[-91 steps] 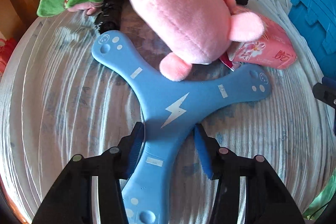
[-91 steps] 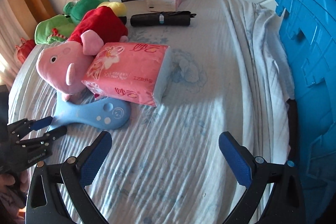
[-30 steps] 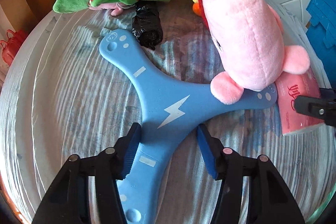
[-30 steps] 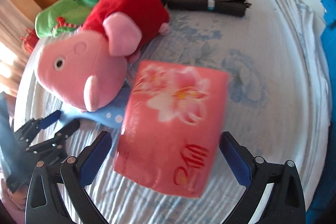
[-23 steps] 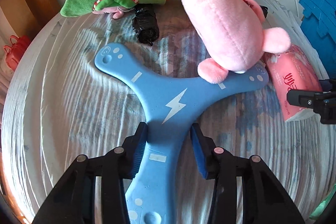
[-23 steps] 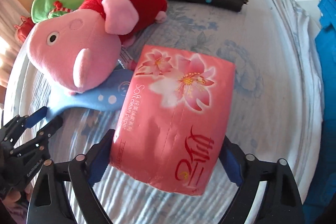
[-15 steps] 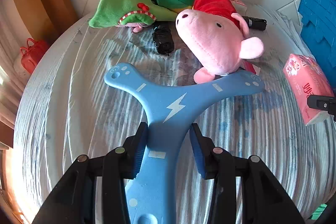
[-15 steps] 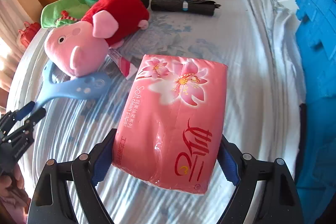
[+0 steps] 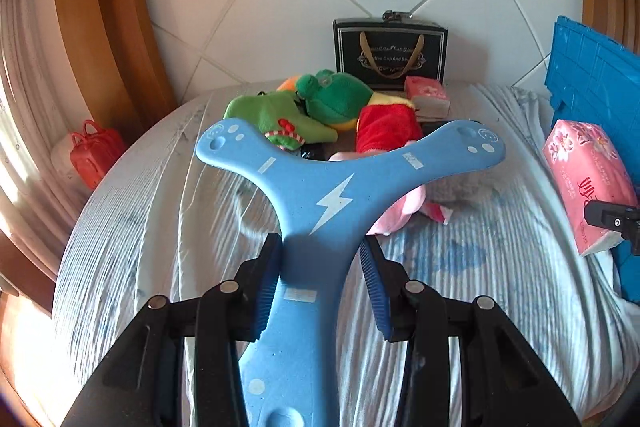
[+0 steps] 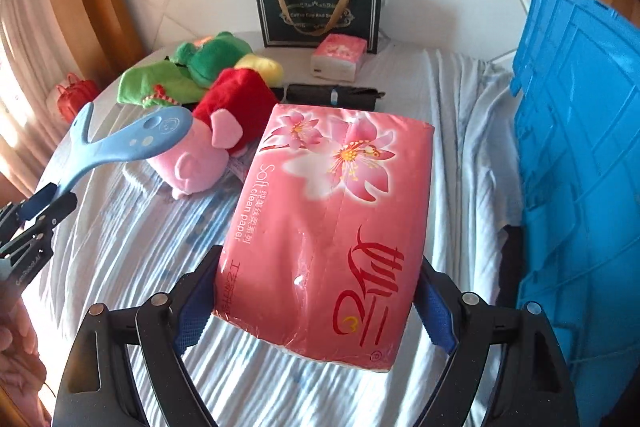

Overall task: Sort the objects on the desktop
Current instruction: 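Lift the boomerang with the left gripper while the right carries the tissue pack over the crate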

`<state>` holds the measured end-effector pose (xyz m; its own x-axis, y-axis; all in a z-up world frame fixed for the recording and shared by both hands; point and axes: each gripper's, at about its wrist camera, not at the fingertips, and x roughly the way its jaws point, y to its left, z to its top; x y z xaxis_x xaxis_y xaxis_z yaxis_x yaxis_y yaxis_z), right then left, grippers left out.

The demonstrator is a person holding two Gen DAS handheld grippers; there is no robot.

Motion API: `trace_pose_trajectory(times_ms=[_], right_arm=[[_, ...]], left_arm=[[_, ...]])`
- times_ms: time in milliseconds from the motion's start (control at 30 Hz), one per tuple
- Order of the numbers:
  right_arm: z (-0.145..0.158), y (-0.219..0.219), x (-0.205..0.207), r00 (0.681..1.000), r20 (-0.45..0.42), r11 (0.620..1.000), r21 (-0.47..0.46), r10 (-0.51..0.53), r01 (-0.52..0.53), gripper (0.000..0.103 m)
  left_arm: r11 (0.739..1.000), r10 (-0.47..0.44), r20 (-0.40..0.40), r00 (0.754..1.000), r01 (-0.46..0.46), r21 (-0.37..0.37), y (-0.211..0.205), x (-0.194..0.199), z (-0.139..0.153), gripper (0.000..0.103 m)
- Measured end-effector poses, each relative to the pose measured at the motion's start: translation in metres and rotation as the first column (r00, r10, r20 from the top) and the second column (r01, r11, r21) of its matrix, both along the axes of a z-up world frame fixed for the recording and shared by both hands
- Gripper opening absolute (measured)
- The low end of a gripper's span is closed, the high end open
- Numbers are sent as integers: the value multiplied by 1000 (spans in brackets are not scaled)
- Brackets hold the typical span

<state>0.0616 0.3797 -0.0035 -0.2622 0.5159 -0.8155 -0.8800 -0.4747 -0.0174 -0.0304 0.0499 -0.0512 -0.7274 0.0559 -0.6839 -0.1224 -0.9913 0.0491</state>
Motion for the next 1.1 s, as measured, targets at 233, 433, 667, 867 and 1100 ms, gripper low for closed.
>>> trace_pose_trajectory(times_ms=[233, 433, 667, 867, 1100], right_arm=[[70, -13, 15, 999, -48, 986, 167, 12, -4, 87], [128, -14, 39, 996, -84, 957, 287, -16, 39, 87], [190, -11, 86, 993, -93, 912, 396, -77, 108, 87], [231, -1, 151, 981, -96, 870, 454, -168, 193, 87], [255, 16, 249, 950, -73, 819, 489, -303, 299, 87]], left_arm=[[995, -71, -111, 991, 77, 55, 36, 3, 54, 40], [986, -139, -212, 967, 155, 61, 75, 3, 98, 40], [962, -235, -274, 933, 264, 74, 134, -1, 142, 40], [924, -324, -309, 894, 369, 97, 208, -6, 181, 40], [871, -425, -336, 840, 481, 99, 312, 0, 224, 40]])
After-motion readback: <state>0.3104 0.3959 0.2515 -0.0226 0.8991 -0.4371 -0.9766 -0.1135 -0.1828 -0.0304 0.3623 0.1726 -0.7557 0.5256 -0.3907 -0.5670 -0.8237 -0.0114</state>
